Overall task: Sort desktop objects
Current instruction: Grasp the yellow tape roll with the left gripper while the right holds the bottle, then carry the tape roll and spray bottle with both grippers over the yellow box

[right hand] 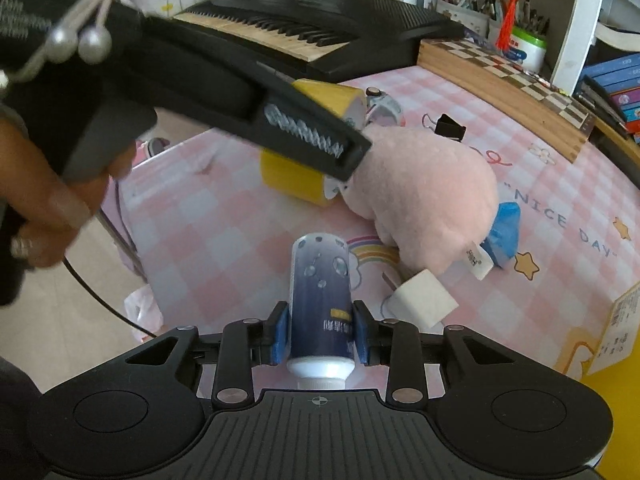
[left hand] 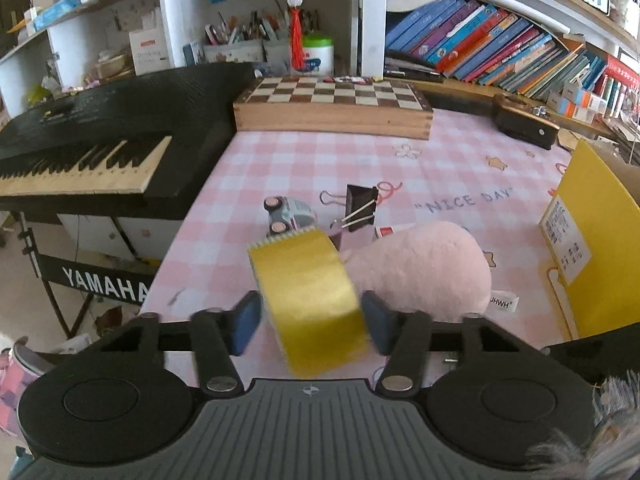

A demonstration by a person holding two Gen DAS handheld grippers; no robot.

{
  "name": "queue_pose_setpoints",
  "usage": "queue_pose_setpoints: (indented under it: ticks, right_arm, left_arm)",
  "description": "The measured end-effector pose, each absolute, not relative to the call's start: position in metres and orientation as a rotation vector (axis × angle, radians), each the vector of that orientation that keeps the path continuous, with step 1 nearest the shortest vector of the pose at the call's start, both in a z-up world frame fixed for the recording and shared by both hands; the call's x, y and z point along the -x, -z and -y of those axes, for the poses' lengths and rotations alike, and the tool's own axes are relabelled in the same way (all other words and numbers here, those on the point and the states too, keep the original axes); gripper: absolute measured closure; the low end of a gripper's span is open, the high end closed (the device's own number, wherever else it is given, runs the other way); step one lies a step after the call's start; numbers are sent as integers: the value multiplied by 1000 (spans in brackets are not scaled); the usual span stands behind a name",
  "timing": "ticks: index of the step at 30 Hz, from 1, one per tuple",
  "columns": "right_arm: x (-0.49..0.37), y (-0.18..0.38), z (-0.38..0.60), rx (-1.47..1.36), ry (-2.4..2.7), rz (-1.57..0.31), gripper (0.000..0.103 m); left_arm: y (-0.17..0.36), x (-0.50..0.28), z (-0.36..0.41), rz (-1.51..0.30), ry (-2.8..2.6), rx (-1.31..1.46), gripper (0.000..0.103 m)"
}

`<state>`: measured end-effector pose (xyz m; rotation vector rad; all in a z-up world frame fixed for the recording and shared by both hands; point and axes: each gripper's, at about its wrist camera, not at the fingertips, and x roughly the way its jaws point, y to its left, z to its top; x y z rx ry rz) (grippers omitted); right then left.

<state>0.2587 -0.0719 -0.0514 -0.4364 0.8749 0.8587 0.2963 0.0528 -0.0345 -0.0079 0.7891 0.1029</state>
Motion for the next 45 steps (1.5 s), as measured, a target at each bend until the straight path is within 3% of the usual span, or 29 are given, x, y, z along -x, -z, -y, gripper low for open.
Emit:
queue_pose_setpoints:
  ticks: [10, 13, 45]
  right_arm:
    - [-263, 47, 73, 386, -830, -859, 71]
    - [-258, 35, 81, 336, -813, -849, 71]
    - [-172, -21, 130, 78, -621, -824, 70]
  left_arm:
    - [18, -267, -70, -726, -145, 59, 66]
    - [11, -253, -78, -718, -152, 119, 73]
    - [-22, -138, -71, -638, 47, 290, 73]
